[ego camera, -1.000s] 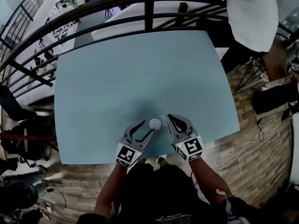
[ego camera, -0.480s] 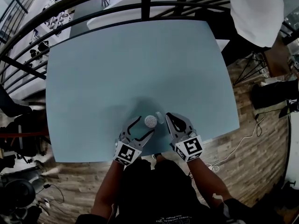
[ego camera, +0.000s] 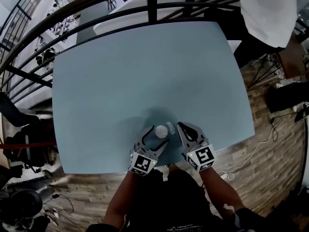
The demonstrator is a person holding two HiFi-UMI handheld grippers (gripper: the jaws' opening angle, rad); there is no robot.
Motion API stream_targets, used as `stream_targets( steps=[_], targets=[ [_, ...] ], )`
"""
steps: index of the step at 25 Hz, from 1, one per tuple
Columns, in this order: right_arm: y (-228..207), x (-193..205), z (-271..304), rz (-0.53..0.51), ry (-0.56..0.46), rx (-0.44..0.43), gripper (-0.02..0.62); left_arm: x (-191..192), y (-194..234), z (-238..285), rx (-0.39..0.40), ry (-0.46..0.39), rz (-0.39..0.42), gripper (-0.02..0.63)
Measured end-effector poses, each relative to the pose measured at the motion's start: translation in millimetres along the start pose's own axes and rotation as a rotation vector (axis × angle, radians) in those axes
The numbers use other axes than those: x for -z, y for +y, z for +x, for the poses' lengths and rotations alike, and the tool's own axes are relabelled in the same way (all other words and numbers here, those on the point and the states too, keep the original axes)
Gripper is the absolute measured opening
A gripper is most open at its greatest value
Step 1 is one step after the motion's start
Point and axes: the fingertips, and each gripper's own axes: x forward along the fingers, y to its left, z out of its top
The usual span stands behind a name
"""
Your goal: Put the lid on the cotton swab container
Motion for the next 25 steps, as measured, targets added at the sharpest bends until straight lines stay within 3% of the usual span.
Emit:
stream_targets(
  steps=[17, 21, 25],
  targets=[
    [-1.0, 4.0, 6.2, 0.035, 0.013, -0.021, 0.018, 13.2, -4.3, 17.4, -0.005, 0.061, 0.040, 0.337],
    [2.0, 5.5, 9.7, 0.034, 0.020, -0.028, 0.018, 13.0, 0.1, 16.5, -0.023, 0.065, 0.043, 0.292],
    [2.9, 6.9, 11.4, 0.032, 0.025, -0.032, 0.018, 16.1, 0.7, 17.0, -0.025, 0.071, 0.043, 0.288]
  ],
)
